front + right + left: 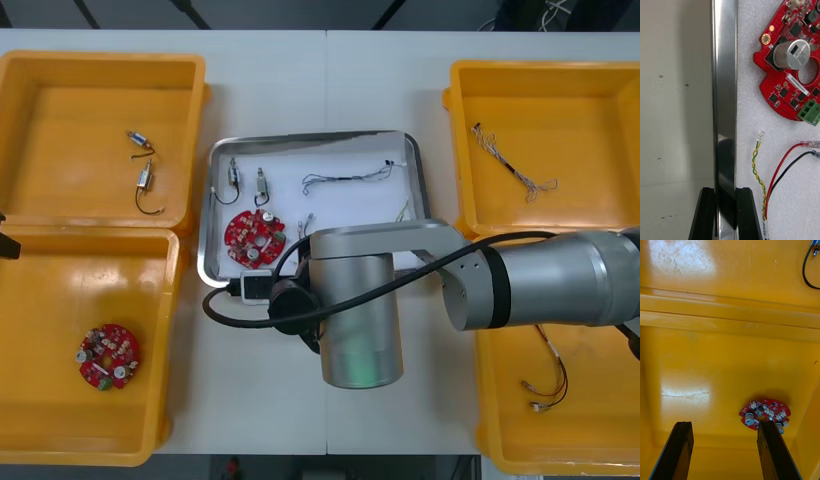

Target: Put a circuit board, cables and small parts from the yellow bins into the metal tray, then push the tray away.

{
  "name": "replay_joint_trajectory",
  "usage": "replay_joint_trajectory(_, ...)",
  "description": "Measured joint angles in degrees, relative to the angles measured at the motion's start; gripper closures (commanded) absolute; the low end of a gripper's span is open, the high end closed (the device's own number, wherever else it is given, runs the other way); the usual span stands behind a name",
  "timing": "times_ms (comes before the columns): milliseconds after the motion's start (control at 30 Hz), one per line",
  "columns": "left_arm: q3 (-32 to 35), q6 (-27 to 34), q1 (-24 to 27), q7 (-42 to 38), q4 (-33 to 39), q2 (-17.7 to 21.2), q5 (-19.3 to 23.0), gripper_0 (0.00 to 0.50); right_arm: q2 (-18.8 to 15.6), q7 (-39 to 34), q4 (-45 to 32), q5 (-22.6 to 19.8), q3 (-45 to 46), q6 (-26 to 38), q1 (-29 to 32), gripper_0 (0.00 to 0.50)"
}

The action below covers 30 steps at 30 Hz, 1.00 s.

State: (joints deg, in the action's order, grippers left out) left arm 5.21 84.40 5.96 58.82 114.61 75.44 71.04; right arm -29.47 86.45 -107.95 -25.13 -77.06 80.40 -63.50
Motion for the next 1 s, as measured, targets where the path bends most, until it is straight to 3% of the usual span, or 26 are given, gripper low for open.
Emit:
replay_joint_trajectory(800,0.0,0.0,0.0,0.0,0.0,0.0,0.0,0.0,0.0,1.8,17.6,1.0,0.0,-17.0,-6.8,0.5)
replay_joint_trajectory(1000,0.0,0.0,0.0,0.0,0.0,0.0,0.0,0.0,0.0,3.4,22.1,-1.7,0.0,-22.3,-9.4,0.5)
